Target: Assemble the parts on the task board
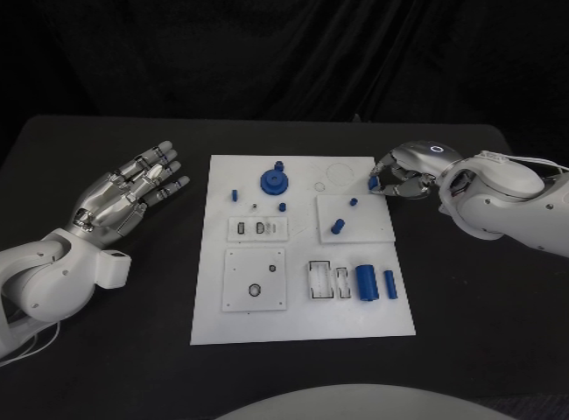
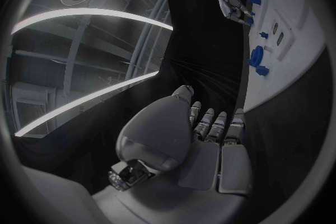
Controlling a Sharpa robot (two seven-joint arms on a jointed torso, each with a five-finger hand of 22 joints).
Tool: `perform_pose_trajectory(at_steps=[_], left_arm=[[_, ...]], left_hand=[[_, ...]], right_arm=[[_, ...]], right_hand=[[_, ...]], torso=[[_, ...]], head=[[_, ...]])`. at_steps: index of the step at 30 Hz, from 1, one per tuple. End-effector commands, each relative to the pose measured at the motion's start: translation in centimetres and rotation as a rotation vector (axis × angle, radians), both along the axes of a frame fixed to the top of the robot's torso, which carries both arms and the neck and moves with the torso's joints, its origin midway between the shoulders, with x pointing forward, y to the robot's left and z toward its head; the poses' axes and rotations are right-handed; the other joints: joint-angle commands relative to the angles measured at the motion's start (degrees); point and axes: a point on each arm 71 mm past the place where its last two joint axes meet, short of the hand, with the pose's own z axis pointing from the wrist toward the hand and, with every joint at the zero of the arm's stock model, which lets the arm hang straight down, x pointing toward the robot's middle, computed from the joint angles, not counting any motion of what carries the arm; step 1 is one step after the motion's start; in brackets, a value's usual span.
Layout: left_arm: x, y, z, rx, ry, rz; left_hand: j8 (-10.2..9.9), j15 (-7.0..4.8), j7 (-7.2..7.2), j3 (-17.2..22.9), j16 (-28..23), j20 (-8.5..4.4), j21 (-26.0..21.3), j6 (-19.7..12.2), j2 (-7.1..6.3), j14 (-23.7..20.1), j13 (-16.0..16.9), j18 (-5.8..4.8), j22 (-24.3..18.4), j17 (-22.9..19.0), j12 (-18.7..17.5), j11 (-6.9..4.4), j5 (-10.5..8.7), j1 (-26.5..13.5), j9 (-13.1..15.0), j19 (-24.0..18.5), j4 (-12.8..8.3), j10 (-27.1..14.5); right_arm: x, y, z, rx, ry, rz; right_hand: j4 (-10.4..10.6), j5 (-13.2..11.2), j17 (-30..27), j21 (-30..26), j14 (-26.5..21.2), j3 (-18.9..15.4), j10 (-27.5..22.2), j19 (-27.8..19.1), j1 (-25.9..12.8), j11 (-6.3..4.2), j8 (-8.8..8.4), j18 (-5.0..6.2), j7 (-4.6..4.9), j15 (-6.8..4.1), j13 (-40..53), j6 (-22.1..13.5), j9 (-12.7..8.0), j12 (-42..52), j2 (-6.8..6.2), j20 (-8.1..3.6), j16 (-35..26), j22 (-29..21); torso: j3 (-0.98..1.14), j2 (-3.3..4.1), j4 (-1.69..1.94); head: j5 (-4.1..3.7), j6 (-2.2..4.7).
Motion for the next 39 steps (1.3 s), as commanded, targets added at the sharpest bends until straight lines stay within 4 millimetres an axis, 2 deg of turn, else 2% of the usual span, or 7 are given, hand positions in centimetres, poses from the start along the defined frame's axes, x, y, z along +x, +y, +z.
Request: perform_pose_trajectory(at_steps=[1, 11, 17, 29, 34, 38, 39], left_arm=[[-0.1, 0.0, 0.5, -0.054, -0.049, -0.002], [-0.1, 0.0, 0.4, -0.051, -0.044, -0.004], [0.0, 0.0, 0.2, -0.048, -0.039, -0.004], [-0.1, 0.2, -0.1, -0.044, -0.030, -0.002], [-0.2, 0.3, -0.2, -0.043, -0.028, 0.001], [-0.2, 0.2, -0.2, -0.042, -0.027, 0.001], [-0.2, 0.2, -0.2, -0.042, -0.027, 0.001]], left_hand=[[-0.2, 0.41, 0.10, 0.4, 0.2, 0.32, 0.2, -0.3, 0.09, -0.2, -0.1, -0.10, 0.0, 0.1, 0.0, 0.03, 0.06, -0.1, -0.1, -0.2, 0.0, -0.3], [-0.2, 0.43, 0.11, 0.5, 0.2, 0.32, 0.2, -0.4, 0.08, -0.2, -0.1, -0.12, 0.0, 0.0, -0.1, 0.03, 0.06, -0.1, -0.1, -0.2, 0.0, -0.3], [-0.2, 0.45, 0.13, 0.6, 0.1, 0.32, 0.2, -0.5, 0.06, -0.2, -0.1, -0.15, 0.0, 0.0, -0.1, 0.05, 0.05, -0.1, -0.1, -0.2, 0.0, -0.4], [-0.2, 0.46, 0.14, 0.7, 0.1, 0.33, 0.2, -0.5, 0.06, -0.2, -0.1, -0.17, 0.0, 0.0, -0.1, 0.05, 0.04, -0.2, -0.1, -0.3, 0.0, -0.4], [-0.2, 0.48, 0.18, 0.8, 0.2, 0.33, 0.2, -0.4, 0.06, -0.2, -0.1, -0.19, 0.0, 0.0, -0.1, 0.06, 0.05, -0.2, -0.1, -0.2, 0.0, -0.4], [-0.2, 0.48, 0.18, 0.8, 0.2, 0.33, 0.2, -0.4, 0.06, -0.2, -0.1, -0.19, 0.0, 0.0, -0.1, 0.06, 0.05, -0.2, -0.1, -0.2, 0.0, -0.4], [-0.2, 0.48, 0.18, 0.8, 0.2, 0.33, 0.2, -0.4, 0.06, -0.2, -0.1, -0.19, 0.0, 0.0, -0.1, 0.06, 0.05, -0.2, -0.1, -0.2, 0.0, -0.4]], right_arm=[[0.1, -0.1, -0.1, -0.008, -0.006, -0.017], [0.3, 0.1, -0.2, -0.008, -0.009, -0.014], [0.5, 0.3, -0.4, -0.004, -0.019, -0.008], [0.0, 0.7, 0.4, 0.051, -0.115, 0.021], [-0.8, 2.1, 1.7, 0.085, -0.149, 0.066], [-1.1, 4.9, 3.8, 0.095, -0.175, 0.139], [-1.2, 5.6, 4.2, 0.096, -0.178, 0.159]], right_hand=[[-0.3, 0.8, 7.4, -0.3, 3.9, 0.0, 6.0, 0.4, 0.8, 0.48, 0.39, 0.69, -0.03, 0.40, 15.1, 0.5, 0.3, 0.1, -0.02, 0.30, -0.4, 9.0], [-0.5, 2.7, 6.6, -1.1, 3.7, 0.1, 6.0, 0.1, 1.3, 0.47, 0.83, 0.86, -0.07, 0.39, 15.1, 1.5, 1.5, 0.1, 0.62, 0.30, -1.2, 8.7], [-0.9, 3.7, 6.4, -1.5, 3.7, 0.1, 6.0, 0.0, 1.7, 0.24, 2.16, 0.93, -0.37, 0.25, 15.1, 3.2, 2.9, 0.1, 1.29, 0.20, -1.5, 8.5], [-3.4, 8.2, 5.8, -2.3, 3.5, 1.4, 6.0, -0.2, 4.4, -0.24, 5.22, 1.04, -1.07, -0.20, 15.1, 6.7, 6.2, 0.1, 3.09, -0.25, -2.2, 8.4], [-3.7, 8.6, 5.6, -2.4, 3.5, 1.4, 6.0, -0.2, 4.6, 0.09, 5.77, 1.05, -1.11, -0.03, 15.1, 7.3, 6.7, 0.1, 3.11, -0.18, -2.4, 8.4], [-3.6, 8.7, 5.5, -2.6, 3.5, 1.2, 6.0, -0.3, 4.3, 0.31, 5.87, 1.08, -1.01, 0.14, 15.1, 7.4, 7.0, 0.1, 2.92, -0.08, -2.6, 8.3], [-3.6, 8.7, 5.5, -2.6, 3.5, 1.2, 6.0, -0.3, 4.3, 0.32, 5.88, 1.07, -1.00, 0.15, 15.1, 7.4, 7.0, 0.1, 2.91, -0.07, -2.6, 8.3]], torso=[[0.00, 0.00, -0.02], [0.00, 0.00, -0.02], [0.00, 0.00, -0.01], [0.00, 0.00, 0.00], [0.00, 0.00, -0.01], [0.01, -0.01, -0.04], [-0.02, -0.03, 0.05]], head=[[-0.02, -0.10], [0.03, -0.24], [0.02, -0.27], [0.47, -0.39], [0.97, -0.21], [1.19, -0.38], [1.27, -0.46]])
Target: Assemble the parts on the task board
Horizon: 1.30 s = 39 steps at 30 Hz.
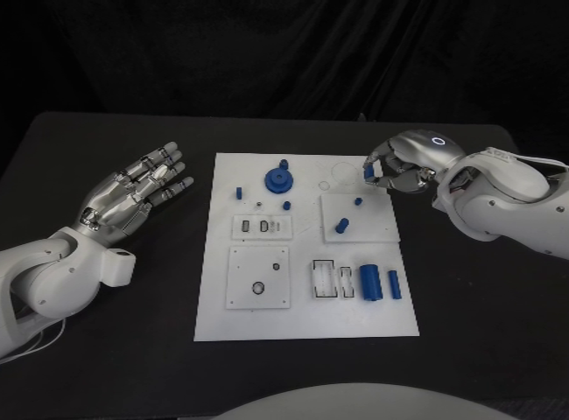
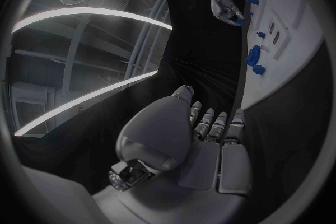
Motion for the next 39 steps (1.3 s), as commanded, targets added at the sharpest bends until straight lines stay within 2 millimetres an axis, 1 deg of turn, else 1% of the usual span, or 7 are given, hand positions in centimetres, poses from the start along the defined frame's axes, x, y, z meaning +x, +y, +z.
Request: perform_pose_trajectory(at_steps=[1, 8, 17, 21, 23, 27, 39], left_arm=[[-0.1, -0.2, 0.3, -0.044, -0.038, -0.003], [0.0, -0.2, 0.3, -0.043, -0.035, -0.006], [-0.1, -0.3, 0.3, -0.042, -0.032, -0.009], [0.0, -0.3, 0.3, -0.041, -0.032, -0.009], [0.0, -0.4, 0.2, -0.041, -0.031, -0.011], [0.1, -0.6, 0.2, -0.042, -0.029, -0.017], [0.1, -0.8, 0.2, -0.042, -0.025, -0.023]], left_hand=[[-0.2, 0.29, -0.03, 0.3, 0.2, 0.33, 0.2, -0.2, 0.06, 0.0, -0.1, -0.20, 0.0, 0.0, -0.1, 0.06, 0.05, -0.2, -0.1, -0.2, 0.2, -0.4], [-0.2, 0.29, -0.03, 0.3, 0.2, 0.33, 0.2, -0.2, 0.06, 0.0, -0.1, -0.20, 0.0, 0.0, -0.1, 0.06, 0.05, -0.2, -0.1, -0.2, 0.2, -0.4], [-0.2, 0.29, -0.03, 0.3, 0.2, 0.33, 0.2, -0.2, 0.06, 0.0, -0.1, -0.20, 0.0, 0.0, -0.1, 0.06, 0.05, -0.2, -0.1, -0.2, 0.2, -0.4], [-0.2, 0.29, -0.03, 0.3, 0.2, 0.33, 0.2, -0.2, 0.06, 0.0, -0.1, -0.20, 0.0, 0.0, -0.1, 0.06, 0.05, -0.2, -0.1, -0.2, 0.2, -0.4], [-0.2, 0.29, -0.03, 0.3, 0.2, 0.33, 0.2, -0.2, 0.06, 0.0, -0.1, -0.20, 0.0, 0.0, -0.1, 0.06, 0.05, -0.2, -0.1, -0.2, 0.2, -0.4], [-0.2, 0.30, 0.00, 0.5, 0.2, 0.32, 0.2, -0.2, 0.02, 0.0, 0.0, -0.23, 0.0, 0.0, 0.0, 0.09, 0.07, -0.3, -0.1, -0.3, 0.1, -0.4], [-0.2, 0.30, 0.00, 0.5, 0.2, 0.32, 0.2, -0.2, 0.02, 0.0, 0.0, -0.23, 0.0, 0.0, 0.0, 0.09, 0.07, -0.3, -0.1, -0.3, 0.1, -0.4]], right_arm=[[-0.4, 2.6, 1.5, 0.007, -0.050, 0.079], [-0.4, 8.5, 1.7, -0.022, -0.017, 0.241], [-0.5, 13.2, -2.1, -0.068, 0.103, 0.340], [-0.6, 14.4, -2.9, -0.091, 0.102, 0.359], [-0.7, 14.9, -3.2, -0.098, 0.103, 0.365], [-0.7, 15.5, -3.6, -0.107, 0.107, 0.369], [-0.6, 15.5, -4.1, -0.118, 0.117, 0.361]], right_hand=[[-0.2, 0.3, 5.5, -0.2, 3.5, -0.2, 6.0, -0.3, 0.1, 0.32, 0.51, 1.08, -0.59, 0.16, 15.1, 1.1, 1.5, 0.1, 0.34, -0.07, -0.1, 8.3], [-0.4, 0.7, 5.7, -0.2, 3.6, -0.2, 6.0, -0.2, 0.0, -0.02, 0.77, 1.08, -0.75, 0.04, 15.1, 1.4, 1.9, 0.1, 0.47, -0.05, 0.1, 8.3], [-0.6, 1.0, 5.3, -0.9, 3.5, -0.2, 6.0, -0.5, -0.1, 0.30, 0.93, 1.25, -0.80, 0.11, 15.1, 1.5, 2.2, 0.1, 0.46, -0.05, -0.3, 8.0], [-0.7, 1.2, 5.2, -1.1, 3.4, -0.3, 6.0, -0.6, -0.2, 0.52, 0.96, 1.28, -0.61, 0.29, 15.1, 1.5, 2.3, 0.1, 0.33, 0.05, -0.4, 7.9], [-0.8, 1.2, 5.2, -1.1, 3.4, -0.3, 6.0, -0.6, -0.2, 0.52, 0.95, 1.28, -0.61, 0.30, 15.1, 1.4, 2.3, 0.1, 0.32, 0.05, -0.4, 7.9], [-0.8, 1.3, 5.2, -1.2, 3.4, -0.3, 6.0, -0.6, -0.4, 0.58, 0.87, 1.30, -0.54, 0.36, 15.1, 1.3, 2.4, 0.1, 0.24, 0.10, -0.5, 7.9], [-0.8, 1.1, 5.0, -1.5, 3.4, -0.6, 6.0, -0.7, -0.9, 0.76, 0.76, 1.35, -0.38, 0.52, 15.1, 1.1, 2.6, 0.1, 0.03, 0.24, -0.6, 7.8]], torso=[[-0.06, -0.05, 0.08], [-0.08, -0.03, 0.03], [0.02, -0.02, -0.40], [-0.05, -0.04, -0.30], [0.02, -0.02, -0.26], [0.06, 0.01, -0.41], [0.01, -0.03, -0.40]], head=[[0.30, -0.28], [1.23, -0.53], [3.08, -0.95], [3.31, -1.16], [3.24, -1.29], [3.28, -1.47], [3.35, -2.17]])
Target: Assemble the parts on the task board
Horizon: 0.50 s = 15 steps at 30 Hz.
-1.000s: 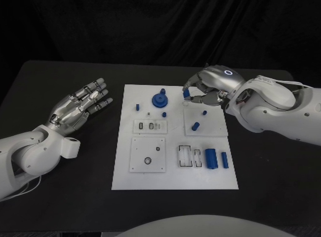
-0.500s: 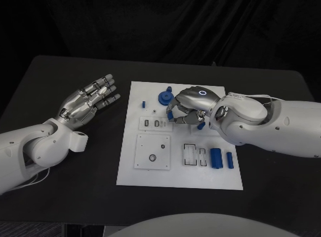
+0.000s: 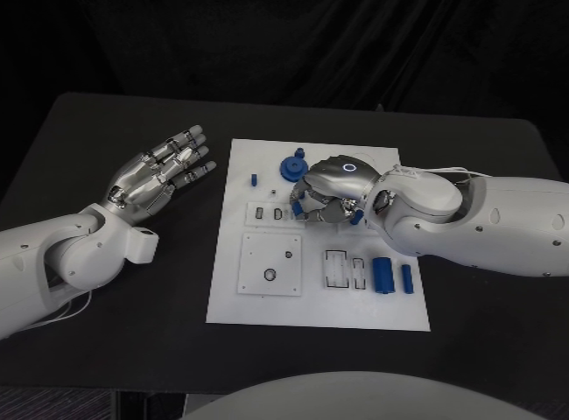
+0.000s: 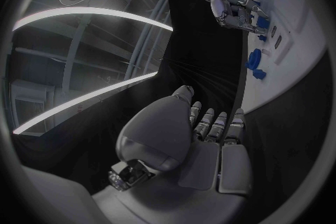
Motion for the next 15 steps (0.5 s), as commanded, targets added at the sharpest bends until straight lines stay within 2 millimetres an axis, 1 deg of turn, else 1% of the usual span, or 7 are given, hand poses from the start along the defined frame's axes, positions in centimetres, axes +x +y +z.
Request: perform_pose_trajectory(at_steps=[1, 4, 7, 9, 12, 13, 15], left_arm=[[-0.09, -0.11, 0.27, -0.037, -0.026, -0.008], [-0.08, -0.12, 0.26, -0.037, -0.026, -0.008], [-0.08, -0.15, 0.26, -0.037, -0.025, -0.009], [-0.08, -0.17, 0.25, -0.037, -0.025, -0.009], [-0.07, -0.19, 0.25, -0.038, -0.025, -0.010], [-0.07, -0.18, 0.24, -0.038, -0.025, -0.010], [-0.07, -0.17, 0.24, -0.037, -0.025, -0.010]], left_hand=[[-0.2, 0.30, 0.01, 0.3, 0.2, 0.32, 0.2, -0.2, 0.02, 0.0, 0.0, -0.23, 0.0, 0.0, 0.0, 0.09, 0.07, -0.3, -0.1, -0.3, -0.1, -0.4], [-0.2, 0.30, 0.01, 0.3, 0.2, 0.32, 0.2, -0.2, 0.02, 0.0, 0.0, -0.23, 0.0, 0.0, 0.0, 0.09, 0.07, -0.3, -0.1, -0.3, -0.1, -0.4], [-0.2, 0.30, 0.01, 0.3, 0.2, 0.32, 0.2, -0.2, 0.02, 0.0, 0.0, -0.23, 0.0, 0.0, 0.0, 0.09, 0.07, -0.3, -0.1, -0.3, -0.1, -0.4], [-0.2, 0.30, 0.01, 0.3, 0.2, 0.32, 0.2, -0.2, 0.02, 0.0, 0.0, -0.23, 0.0, 0.0, 0.0, 0.09, 0.07, -0.3, -0.1, -0.3, -0.1, -0.4], [-0.2, 0.29, 0.03, 0.5, 0.2, 0.32, 0.2, -0.2, 0.02, -0.1, 0.0, -0.25, 0.0, 0.0, 0.0, 0.09, 0.11, -0.3, 0.0, -0.3, -0.1, -0.4], [-0.2, 0.29, 0.03, 0.5, 0.2, 0.32, 0.2, -0.2, 0.02, -0.1, 0.0, -0.25, 0.0, 0.0, 0.0, 0.09, 0.11, -0.3, 0.0, -0.3, -0.1, -0.4], [-0.2, 0.29, 0.03, 0.5, 0.2, 0.32, 0.2, -0.2, 0.02, -0.1, 0.0, -0.25, 0.0, 0.0, 0.0, 0.09, 0.11, -0.3, 0.0, -0.3, -0.1, -0.4]], right_arm=[[0.00, -0.03, -0.29, -0.025, 0.001, -0.013], [-0.01, 0.06, -0.42, -0.030, 0.006, -0.011], [0.01, 0.17, -0.58, -0.039, 0.013, -0.008], [0.07, 0.19, -0.68, -0.045, 0.018, -0.008], [0.15, 0.17, -0.84, -0.053, 0.024, -0.011], [0.17, 0.16, -0.91, -0.056, 0.026, -0.011], [0.18, 0.16, -1.03, -0.060, 0.031, -0.012]], right_hand=[[-0.3, 0.0, 5.0, -0.3, 3.4, 0.0, 6.0, -0.5, -0.8, 0.35, 0.65, 0.44, -0.57, 0.52, 15.1, 0.9, 2.6, 0.2, 0.06, 0.03, -0.4, 7.8], [-0.3, -0.3, 4.9, -0.4, 3.4, -0.1, 6.0, -0.5, -1.0, 0.41, 0.53, 0.45, -0.50, 0.59, 15.1, 0.7, 2.6, 0.1, 0.00, 0.10, -0.5, 7.7], [-0.3, -1.1, 4.7, -0.8, 3.3, -0.3, 5.7, -0.6, -1.6, 0.53, -0.05, 0.52, -0.24, 0.72, 14.8, -0.3, 2.6, 0.0, -0.15, 0.25, -0.8, 7.6], [-0.3, -2.0, 4.2, -1.6, 3.1, -0.7, 5.2, -0.9, -2.4, 0.43, -1.15, 0.71, 0.11, 0.71, 14.2, -1.9, 2.3, -0.4, -0.64, 0.34, -1.3, 7.3], [-0.3, -2.7, 3.8, -2.2, 2.9, -0.8, 4.9, -1.2, -2.7, 0.47, -1.59, 0.83, 0.22, 0.72, 13.8, -2.4, 2.2, -0.6, -0.80, 0.35, -1.7, 7.0], [-0.3, -3.3, 3.5, -2.8, 2.7, -0.9, 4.5, -1.4, -2.9, 0.48, -2.13, 0.95, 0.37, 0.75, 13.4, -3.2, 2.0, -0.9, -0.88, 0.39, -2.1, 6.8], [-0.3, -3.7, 3.2, -3.2, 2.6, -0.9, 4.2, -1.6, -3.1, 0.52, -2.54, 1.02, 0.49, 0.79, 13.0, -3.7, 1.9, -1.1, -0.96, 0.42, -2.4, 6.7]], torso=[[-0.03, -0.01, -0.01], [-0.03, -0.01, -0.01], [-0.02, 0.00, -0.01], [-0.03, -0.02, 0.00], [-0.03, -0.01, -0.01], [-0.03, -0.01, 0.00], [-0.03, -0.02, -0.01]], head=[[0.14, -0.19], [0.15, -0.33], [0.16, -0.54], [0.16, -0.59], [0.15, -0.67], [0.18, -0.72], [0.23, -0.77]])
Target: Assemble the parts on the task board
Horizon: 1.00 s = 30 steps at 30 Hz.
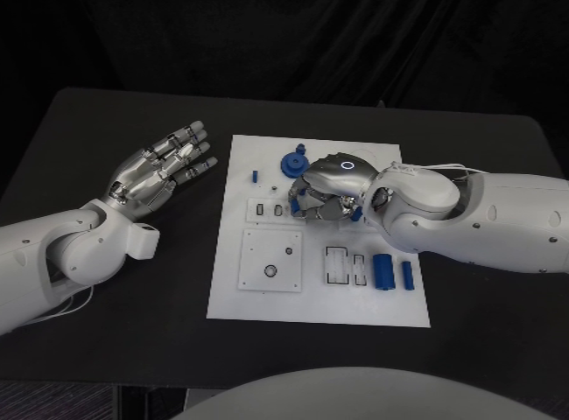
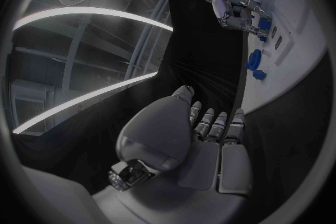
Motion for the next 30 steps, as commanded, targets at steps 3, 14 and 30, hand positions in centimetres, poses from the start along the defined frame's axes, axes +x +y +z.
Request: perform_pose_trajectory(at_steps=[3, 14, 30], left_arm=[[-0.1, 0.0, 0.2, -0.035, -0.025, -0.006], [0.0, 0.0, 0.2, -0.034, -0.023, -0.005], [-0.1, -0.3, 0.3, 0.045, -0.111, 0.010]], left_hand=[[-0.2, 0.29, 0.03, 0.2, 0.2, 0.32, 0.2, -0.2, 0.02, -0.1, 0.0, -0.25, 0.0, 0.0, 0.0, 0.09, 0.11, -0.3, 0.0, -0.3, 0.1, -0.4], [-0.2, 0.29, 0.03, 0.2, 0.2, 0.32, 0.2, -0.2, 0.02, -0.1, 0.0, -0.25, 0.0, 0.0, 0.0, 0.09, 0.11, -0.3, 0.0, -0.3, 0.1, -0.4], [0.3, 0.67, 0.60, 1.4, 0.6, 0.44, 0.7, 1.3, -0.96, 0.4, 0.1, -0.47, 0.2, 0.2, 1.0, 0.31, 0.30, -0.9, 0.2, 0.4, -0.1, 0.0]], right_arm=[[0.0, -0.2, -0.9, -0.047, 0.032, -0.017], [0.0, -0.1, -1.2, -0.056, 0.042, -0.018], [-0.9, -1.1, 0.5, 0.098, -0.073, 0.010]], right_hand=[[-0.1, -1.0, 3.0, -0.7, 2.5, -0.5, 3.9, -0.5, -0.4, 0.57, -1.26, 1.09, 0.30, 0.42, 12.7, -1.6, -0.9, -0.4, -0.77, 0.07, -0.5, 6.5], [-0.4, -2.7, 2.2, -2.1, 2.2, -0.9, 2.7, -0.8, -0.8, 0.74, -4.47, 1.30, 0.61, 0.59, 11.4, -7.1, -2.8, -1.3, -1.24, 0.22, -1.3, 6.1], [6.8, -8.7, 2.3, -3.1, 2.2, -1.1, 1.5, -0.5, 0.1, -0.39, -5.33, 1.32, -0.90, -0.29, 10.0, -30.1, -12.4, -2.4, -6.35, -0.54, -1.3, 6.5]], torso=[[-0.02, -0.01, 0.00], [-0.01, 0.00, 0.00], [-0.01, 0.00, 0.01]], head=[[0.19, -0.30], [0.13, -0.49], [-0.10, 1.34]])
